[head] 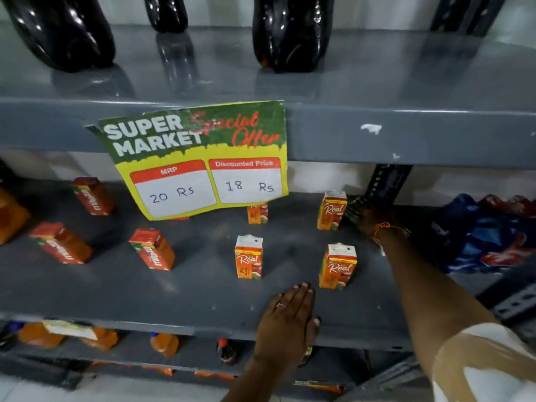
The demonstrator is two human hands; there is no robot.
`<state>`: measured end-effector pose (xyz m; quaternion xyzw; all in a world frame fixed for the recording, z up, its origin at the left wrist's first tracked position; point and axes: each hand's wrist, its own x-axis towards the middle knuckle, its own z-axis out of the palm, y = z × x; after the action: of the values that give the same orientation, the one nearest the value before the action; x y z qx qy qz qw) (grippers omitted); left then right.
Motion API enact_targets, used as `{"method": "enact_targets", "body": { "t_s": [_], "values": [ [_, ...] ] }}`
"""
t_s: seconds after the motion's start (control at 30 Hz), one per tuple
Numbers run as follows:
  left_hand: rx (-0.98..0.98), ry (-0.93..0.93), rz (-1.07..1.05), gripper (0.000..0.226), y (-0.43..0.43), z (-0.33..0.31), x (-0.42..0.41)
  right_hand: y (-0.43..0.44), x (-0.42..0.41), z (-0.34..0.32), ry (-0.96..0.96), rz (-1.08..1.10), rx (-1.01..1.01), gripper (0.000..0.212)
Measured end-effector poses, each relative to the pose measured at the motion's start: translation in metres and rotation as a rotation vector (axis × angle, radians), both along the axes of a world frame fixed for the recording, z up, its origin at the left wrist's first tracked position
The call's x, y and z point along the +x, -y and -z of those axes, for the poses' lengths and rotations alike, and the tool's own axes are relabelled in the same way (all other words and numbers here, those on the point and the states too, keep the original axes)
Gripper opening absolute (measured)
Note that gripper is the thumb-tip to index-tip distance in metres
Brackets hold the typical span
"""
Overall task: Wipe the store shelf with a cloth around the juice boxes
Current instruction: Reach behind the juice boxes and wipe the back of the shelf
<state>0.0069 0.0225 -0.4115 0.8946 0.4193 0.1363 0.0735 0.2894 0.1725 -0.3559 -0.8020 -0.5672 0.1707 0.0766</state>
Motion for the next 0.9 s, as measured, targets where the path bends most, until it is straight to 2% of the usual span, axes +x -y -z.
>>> {"method": "enact_targets", "body": {
  "t_s": [0.13,0.17,0.27,0.37,0.53,0.7,0.9],
  "values": [
    [-0.021,-0.021,-0.004,0.050,-0.004,-0.001,0.000,-0.004,-0.002,0.003,0.044,0.012,0.026,0.042],
    [-0.004,-0.015,-0.012,0.048,-0.005,-0.002,0.000,-0.002,-0.006,0.003,-0.008,0.055,0.014,0.045],
    [0.007,-0.002,-0.053,0.047,-0.005,-0.002,-0.001,0.012,-0.019,0.006,0.040,0.108,0.018,0.049],
    [-0.065,0.039,-0.027,0.051,-0.007,0.004,-0.002,0.037,-0.032,0.006,0.024,0.225,0.065,0.050],
    [-0.060,0.047,-0.042,0.050,-0.004,0.002,-0.001,0.093,-0.058,0.007,0.068,0.188,-0.014,0.050],
    [-0.126,0.002,-0.043,0.051,-0.003,0.001,-0.001,0.141,-0.099,-0.003,0.193,0.302,-0.157,0.047],
    [-0.144,-0.004,-0.027,0.051,-0.002,-0.003,-0.004,0.193,-0.146,-0.007,0.152,0.433,-0.209,0.047]
  ]
}}
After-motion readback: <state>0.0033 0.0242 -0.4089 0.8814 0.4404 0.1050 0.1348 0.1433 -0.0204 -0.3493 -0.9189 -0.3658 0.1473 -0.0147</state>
